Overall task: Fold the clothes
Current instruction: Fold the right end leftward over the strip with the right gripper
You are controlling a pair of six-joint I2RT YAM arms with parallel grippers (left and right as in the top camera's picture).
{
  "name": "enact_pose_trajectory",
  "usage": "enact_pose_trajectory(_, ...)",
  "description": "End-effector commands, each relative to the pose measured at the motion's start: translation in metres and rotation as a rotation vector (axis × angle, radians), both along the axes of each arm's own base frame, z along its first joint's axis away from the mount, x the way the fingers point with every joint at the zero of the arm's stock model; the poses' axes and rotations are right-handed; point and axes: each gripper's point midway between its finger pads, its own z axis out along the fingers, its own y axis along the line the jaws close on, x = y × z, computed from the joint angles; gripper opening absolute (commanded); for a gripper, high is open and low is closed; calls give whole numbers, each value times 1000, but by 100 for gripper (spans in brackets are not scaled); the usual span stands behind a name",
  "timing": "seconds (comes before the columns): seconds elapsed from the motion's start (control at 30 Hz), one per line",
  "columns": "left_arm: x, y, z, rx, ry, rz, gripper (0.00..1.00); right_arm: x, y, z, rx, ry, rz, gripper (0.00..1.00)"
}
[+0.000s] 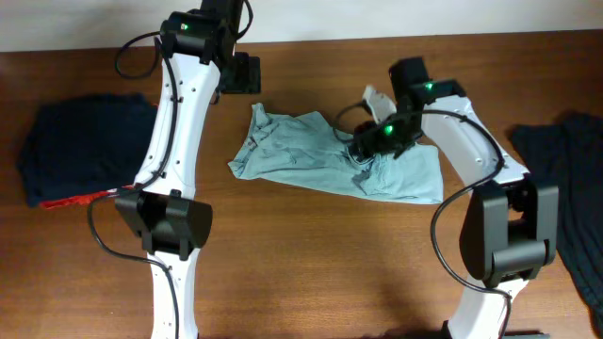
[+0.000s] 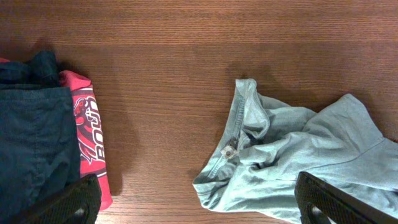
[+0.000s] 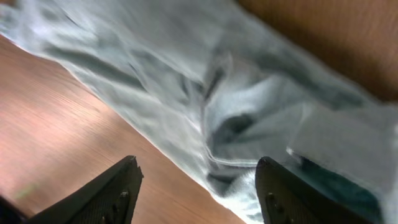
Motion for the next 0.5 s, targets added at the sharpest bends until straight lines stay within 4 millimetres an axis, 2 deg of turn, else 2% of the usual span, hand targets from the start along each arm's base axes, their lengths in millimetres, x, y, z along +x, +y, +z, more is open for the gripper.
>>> enact_pose_trajectory(0.0, 0, 4, -1, 11, 0, 16, 99, 10, 10, 20, 67, -1, -65, 59)
enact_pose_trajectory(0.2, 0, 4, -1, 11, -1, 16, 99, 3, -23, 9, -78, 69, -196, 55)
enact_pose_trajectory(0.47, 0, 4, -1, 11, -1, 16, 99, 2, -47, 3, -207, 76, -282, 54)
